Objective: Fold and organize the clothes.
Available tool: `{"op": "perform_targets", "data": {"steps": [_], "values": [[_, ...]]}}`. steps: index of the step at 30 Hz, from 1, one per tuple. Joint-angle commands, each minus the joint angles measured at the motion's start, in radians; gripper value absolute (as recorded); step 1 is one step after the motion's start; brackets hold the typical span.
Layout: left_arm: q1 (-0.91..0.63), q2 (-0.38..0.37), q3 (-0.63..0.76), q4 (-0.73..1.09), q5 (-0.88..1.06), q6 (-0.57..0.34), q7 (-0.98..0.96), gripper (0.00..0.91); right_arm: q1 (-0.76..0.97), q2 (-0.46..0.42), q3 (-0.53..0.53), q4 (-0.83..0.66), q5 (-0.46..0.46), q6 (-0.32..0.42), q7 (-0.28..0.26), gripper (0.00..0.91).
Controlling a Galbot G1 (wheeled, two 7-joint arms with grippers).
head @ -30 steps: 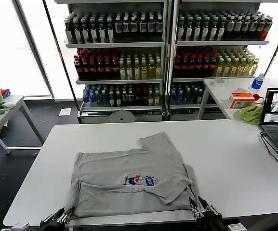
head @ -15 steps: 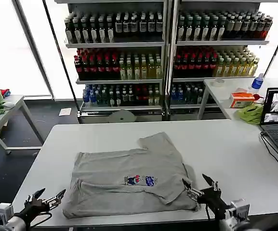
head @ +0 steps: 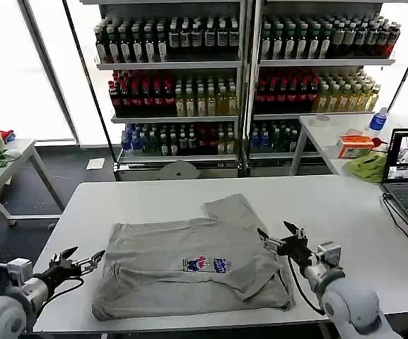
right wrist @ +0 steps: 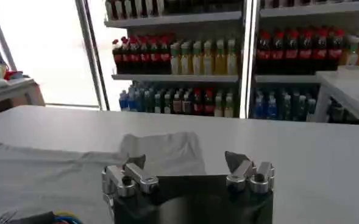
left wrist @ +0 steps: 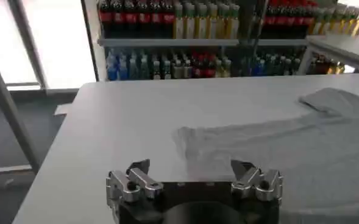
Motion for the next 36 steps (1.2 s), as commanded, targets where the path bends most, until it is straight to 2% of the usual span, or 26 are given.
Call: {"op": "perform_targets", "data": {"steps": [1, 3, 9, 13, 19, 25, 34, 35, 36], "values": [[-0.34, 0.058, 0.241, 0.248, -0.027, -0.001, 0.01, 0.907, 0.267, 0.05, -0.072, -0.27, -0.045, -0.021, -0.082, 0.907], [-0.383, 0.053, 0.272, 0.293, -0.027, -0.002, 0.015, 0.907, 0.308, 0.05, -0.092, -0.338, -0.06, -0.02, -0.112, 0.907], [-0.498, 0.025, 0.37, 0.394, -0.021, -0.002, 0.022, 0.907, 0.417, 0.071, -0.132, -0.513, -0.07, -0.019, -0.132, 0.907], [-0.54, -0.009, 0.398, 0.45, -0.008, -0.004, 0.029, 0.907, 0.444, 0.092, -0.129, -0.608, -0.078, 0.011, -0.148, 0.907], [-0.554, -0.021, 0.41, 0.482, -0.009, -0.003, 0.028, 0.907, 0.478, 0.109, -0.137, -0.69, -0.097, 0.032, -0.182, 0.907], [-0.577, -0.031, 0.434, 0.511, -0.01, -0.003, 0.025, 0.907, 0.546, 0.142, -0.153, -0.816, -0.109, 0.06, -0.188, 0.907], [-0.561, -0.04, 0.448, 0.478, -0.017, -0.003, 0.029, 0.907, 0.566, 0.189, -0.167, -0.847, -0.106, 0.054, -0.189, 0.907], [-0.56, -0.04, 0.449, 0.479, -0.017, -0.003, 0.03, 0.907, 0.563, 0.191, -0.172, -0.846, -0.106, 0.053, -0.189, 0.887], [-0.558, -0.042, 0.449, 0.483, -0.017, -0.003, 0.03, 0.907, 0.56, 0.193, -0.177, -0.844, -0.107, 0.052, -0.19, 0.766]]}}
